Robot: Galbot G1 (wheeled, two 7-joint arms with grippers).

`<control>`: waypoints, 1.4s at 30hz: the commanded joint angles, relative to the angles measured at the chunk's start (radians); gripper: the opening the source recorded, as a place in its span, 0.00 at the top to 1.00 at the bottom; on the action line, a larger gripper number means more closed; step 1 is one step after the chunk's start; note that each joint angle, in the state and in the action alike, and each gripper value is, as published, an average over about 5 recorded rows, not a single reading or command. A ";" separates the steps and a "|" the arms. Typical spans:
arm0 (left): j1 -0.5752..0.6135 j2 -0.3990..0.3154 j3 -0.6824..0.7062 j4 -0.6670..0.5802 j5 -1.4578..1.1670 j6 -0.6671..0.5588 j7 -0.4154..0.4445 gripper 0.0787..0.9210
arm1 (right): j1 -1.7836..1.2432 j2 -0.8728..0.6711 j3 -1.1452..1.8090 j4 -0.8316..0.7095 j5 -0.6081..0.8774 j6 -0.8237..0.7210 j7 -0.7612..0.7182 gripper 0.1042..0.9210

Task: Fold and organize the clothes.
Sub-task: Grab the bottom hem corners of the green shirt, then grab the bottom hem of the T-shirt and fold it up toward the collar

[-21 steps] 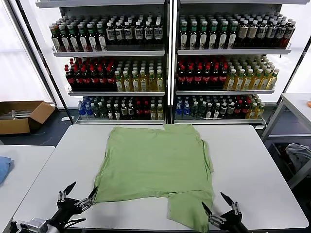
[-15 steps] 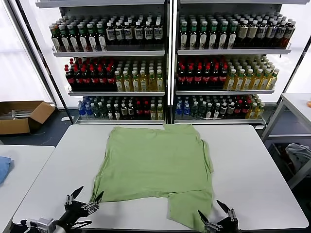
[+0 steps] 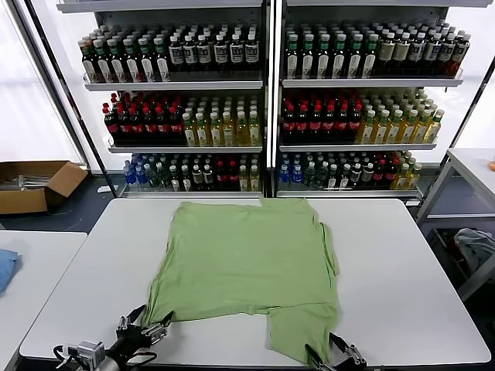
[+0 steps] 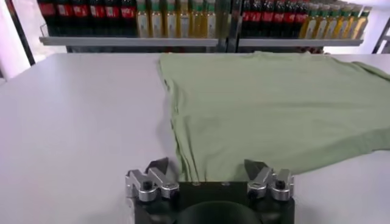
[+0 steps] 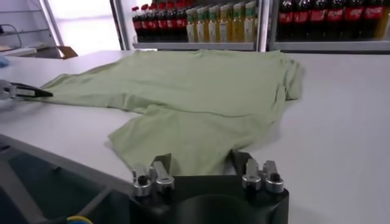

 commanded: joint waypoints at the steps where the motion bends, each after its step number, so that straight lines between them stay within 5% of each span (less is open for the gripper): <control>1: -0.008 0.013 0.031 0.034 -0.012 0.009 0.000 0.35 | -0.004 -0.001 -0.020 -0.007 -0.007 0.009 0.004 0.65; 11: 0.001 0.020 0.032 -0.013 -0.014 -0.011 0.015 0.69 | -0.002 -0.001 0.006 -0.005 0.033 0.130 -0.017 0.98; 19: 0.048 0.013 0.015 -0.093 0.012 -0.013 0.002 0.94 | -0.072 0.000 0.042 0.034 0.071 0.199 -0.043 1.00; 42: 0.102 0.013 -0.063 -0.267 0.046 0.009 0.058 0.98 | -0.180 -0.019 0.078 0.116 0.288 0.331 -0.046 1.00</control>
